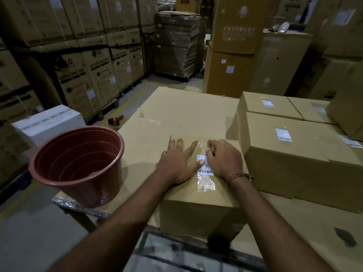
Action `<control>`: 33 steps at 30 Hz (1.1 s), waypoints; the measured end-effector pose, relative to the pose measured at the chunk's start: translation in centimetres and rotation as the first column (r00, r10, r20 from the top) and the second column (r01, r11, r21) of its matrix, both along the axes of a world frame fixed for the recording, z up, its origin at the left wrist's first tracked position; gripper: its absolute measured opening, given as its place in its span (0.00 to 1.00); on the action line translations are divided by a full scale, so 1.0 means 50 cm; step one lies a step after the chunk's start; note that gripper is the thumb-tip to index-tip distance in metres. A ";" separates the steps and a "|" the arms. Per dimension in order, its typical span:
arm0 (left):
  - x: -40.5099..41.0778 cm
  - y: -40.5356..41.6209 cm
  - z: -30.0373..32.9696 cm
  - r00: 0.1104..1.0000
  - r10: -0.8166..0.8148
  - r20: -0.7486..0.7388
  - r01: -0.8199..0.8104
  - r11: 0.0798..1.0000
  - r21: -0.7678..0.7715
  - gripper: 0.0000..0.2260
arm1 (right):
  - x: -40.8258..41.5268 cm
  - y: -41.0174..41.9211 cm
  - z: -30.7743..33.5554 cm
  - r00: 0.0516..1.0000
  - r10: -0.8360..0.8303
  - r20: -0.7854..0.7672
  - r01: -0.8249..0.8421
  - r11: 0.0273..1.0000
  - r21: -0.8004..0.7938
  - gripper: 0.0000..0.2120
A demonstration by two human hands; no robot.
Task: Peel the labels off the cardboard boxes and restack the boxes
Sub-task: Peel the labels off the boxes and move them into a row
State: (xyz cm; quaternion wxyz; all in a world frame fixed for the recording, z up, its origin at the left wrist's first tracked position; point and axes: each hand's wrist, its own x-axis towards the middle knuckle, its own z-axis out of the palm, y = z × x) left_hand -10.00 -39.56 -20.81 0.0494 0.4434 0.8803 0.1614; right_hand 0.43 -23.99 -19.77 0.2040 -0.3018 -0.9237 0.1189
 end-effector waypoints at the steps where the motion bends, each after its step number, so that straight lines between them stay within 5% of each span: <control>1: 0.003 0.001 -0.001 1.000 -0.005 -0.013 0.005 1.000 -0.016 0.36 | 0.001 0.001 -0.003 1.000 -0.001 -0.028 0.001 1.000 -0.006 0.12; 12: 0.014 -0.002 -0.008 0.999 0.038 -0.031 -0.038 0.999 -0.006 0.37 | -0.028 0.021 0.009 0.988 -0.101 -0.119 0.086 0.989 -0.121 0.09; 19: 0.020 -0.002 -0.003 1.000 0.004 -0.029 -0.005 0.999 -0.031 0.28 | -0.030 0.024 -0.016 0.972 -0.130 -0.196 0.116 0.990 -0.082 0.07; 33: 0.024 -0.003 -0.004 0.999 0.029 -0.024 -0.030 0.999 -0.025 0.27 | -0.030 0.035 -0.030 0.976 -0.036 -0.213 0.020 0.997 -0.074 0.05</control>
